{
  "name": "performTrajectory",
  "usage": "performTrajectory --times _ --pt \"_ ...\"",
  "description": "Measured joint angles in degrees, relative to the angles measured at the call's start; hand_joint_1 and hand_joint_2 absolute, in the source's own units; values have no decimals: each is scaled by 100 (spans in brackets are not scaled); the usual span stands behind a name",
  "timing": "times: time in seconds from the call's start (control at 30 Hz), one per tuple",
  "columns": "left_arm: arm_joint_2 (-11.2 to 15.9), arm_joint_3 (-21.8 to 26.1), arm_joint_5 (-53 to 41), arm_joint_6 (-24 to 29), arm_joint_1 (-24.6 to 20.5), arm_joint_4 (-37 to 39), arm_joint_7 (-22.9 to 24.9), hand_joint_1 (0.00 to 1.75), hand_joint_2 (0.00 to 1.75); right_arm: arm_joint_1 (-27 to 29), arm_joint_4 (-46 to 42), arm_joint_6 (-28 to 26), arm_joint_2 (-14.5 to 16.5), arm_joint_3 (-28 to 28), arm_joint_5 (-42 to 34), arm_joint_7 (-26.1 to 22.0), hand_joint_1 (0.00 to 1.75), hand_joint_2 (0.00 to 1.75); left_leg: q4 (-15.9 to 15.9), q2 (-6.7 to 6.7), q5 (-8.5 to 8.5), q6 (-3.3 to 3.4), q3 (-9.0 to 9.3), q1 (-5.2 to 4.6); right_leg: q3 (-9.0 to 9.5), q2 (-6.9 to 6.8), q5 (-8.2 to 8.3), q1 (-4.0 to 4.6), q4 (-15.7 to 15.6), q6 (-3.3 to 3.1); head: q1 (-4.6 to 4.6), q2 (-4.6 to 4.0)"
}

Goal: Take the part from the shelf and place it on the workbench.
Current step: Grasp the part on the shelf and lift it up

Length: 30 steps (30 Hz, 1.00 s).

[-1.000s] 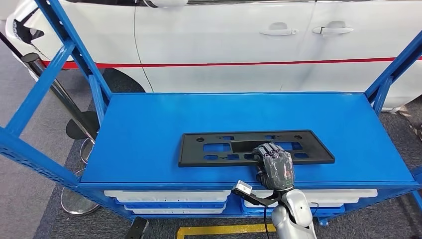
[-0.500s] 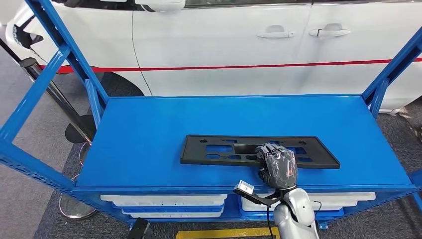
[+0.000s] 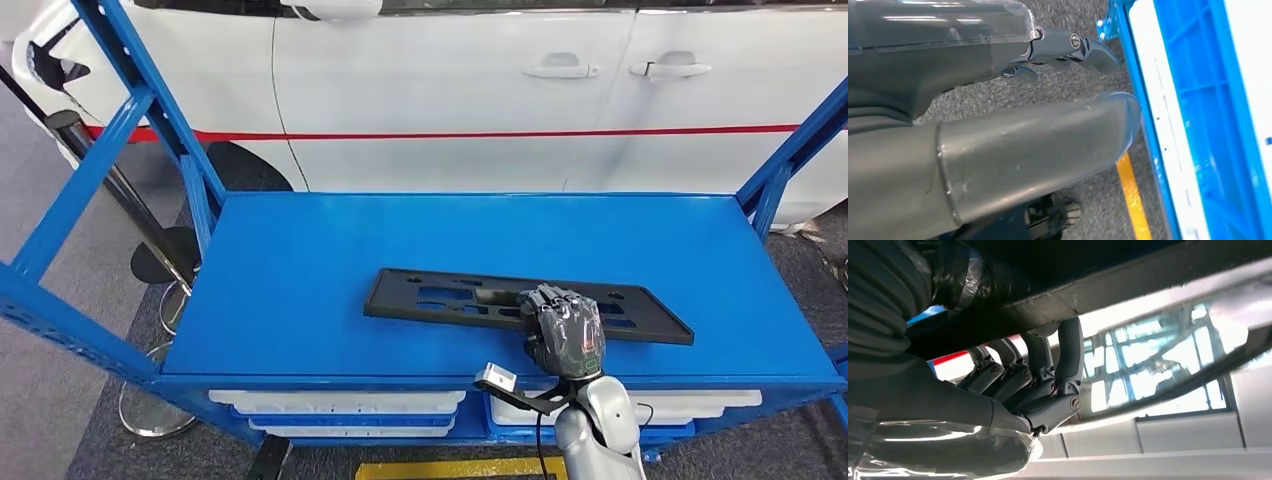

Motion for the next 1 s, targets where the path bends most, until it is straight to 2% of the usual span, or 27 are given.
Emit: performTrajectory --times 0.1,0.17,0.2,0.27,0.3,0.33,0.37,0.43,0.47,0.5,0.57,0.63,0.7,0.77,0.8,0.83,0.87,0.9,0.93,1.0 --pt "0 14 65 72 -16 -4 -4 0 0 -5 -170 2 22 -3 -91 -76 175 175 13 1 -18 -77 -22 0 3 6 -9 5 -73 -71 -1 0" --pt "-1 22 87 209 -26 -10 -38 0 0 -9 -308 2 41 24 -174 -81 175 175 223 4 -172 -140 -108 12 21 -3 10 -21 -110 -139 -1 0" --pt "-3 32 104 309 -30 -12 -85 0 0 -7 -413 2 48 62 -252 -83 175 175 493 6 -328 -168 -228 23 27 -12 16 -28 -121 -165 -2 0" --pt "-17 56 154 452 -31 -12 -180 0 0 17 -710 2 48 196 -433 -87 175 175 1238 7 -663 -211 -575 37 22 -18 11 -22 -116 -197 -2 0" --pt "-27 71 182 431 -25 -11 -198 0 0 43 -892 2 43 288 -506 -83 175 175 1522 7 -741 -222 -716 42 21 -18 7 -19 -111 -201 -2 0" --pt "-34 85 210 342 -17 -11 -192 0 0 72 -1092 2 36 395 -553 -73 175 175 1619 7 -709 -225 -775 44 24 -14 1 -18 -107 -204 -2 0" --pt "-38 97 235 226 -10 -11 -179 0 0 99 -1279 3 26 509 -575 -57 175 175 1495 8 -569 -217 -732 44 31 -7 -6 -17 -103 -204 -2 0" --pt "-38 120 273 42 -1 -11 -164 0 0 132 -1604 4 4 752 -582 -14 175 175 758 8 -148 -167 -411 39 57 13 -25 -15 -97 -187 -2 0" --pt "-38 129 279 8 -3 -11 -164 0 0 138 -1719 4 -4 856 -580 3 175 175 394 8 -13 -139 -245 27 62 21 -35 -5 -89 -170 -2 0" --pt "-39 138 283 -11 -8 -11 -164 0 0 143 -1817 5 -11 941 -578 14 175 175 149 7 51 -114 -136 15 60 24 -39 3 -86 -147 -1 0" --pt "-44 149 283 -30 -4 -11 -164 0 0 158 -1962 6 -19 1050 -577 22 175 175 21 1 39 -81 -89 -8 45 21 -35 15 -90 -94 0 0" --pt "-50 155 297 -62 15 -11 -177 0 87 173 -2090 6 -30 1124 -619 -7 175 175 -22 0 68 -25 -84 16 35 16 -63 17 -71 -33 0 0" --pt "-54 161 311 -125 26 -11 -208 0 175 197 -2248 6 -61 1184 -712 -55 175 175 -73 7 100 44 -64 43 -106 13 -285 11 254 23 1 0" --pt "-55 163 298 -209 51 -11 -225 0 175 257 -2447 6 -126 1245 -759 -47 175 175 -77 10 99 79 -62 38 -442 11 -647 -6 969 62 1 0" --pt "-55 163 288 -259 77 -11 -220 0 175 304 -2556 6 -175 1286 -754 -4 175 175 -73 11 95 84 -61 35 -606 11 -763 -14 1299 78 1 0" --pt "-55 163 283 -314 111 -11 -211 0 175 355 -2668 6 -235 1333 -747 64 175 175 -66 10 87 86 -59 33 -697 10 -770 -22 1465 88 1 0" --pt "-56 163 286 -371 149 -11 -203 0 175 395 -2774 6 -300 1379 -743 144 175 175 -56 7 76 82 -54 34 -683 9 -662 -30 1412 92 1 0" --pt "-61 164 293 -428 185 -11 -199 0 175 417 -2865 6 -363 1418 -749 216 175 175 -42 4 62 74 -47 34 -563 6 -467 -36 1144 88 1 0" --pt "-67 165 298 -479 213 -11 -201 0 175 419 -2943 7 -427 1451 -762 280 175 175 -26 1 43 60 -41 35 -382 4 -256 -39 747 75 2 0" --pt "-80 165 279 -546 233 -11 -213 0 175 384 -3036 9 -548 1502 -795 380 175 175 10 -4 11 19 -48 13 -88 4 -28 -19 111 35 0 0"
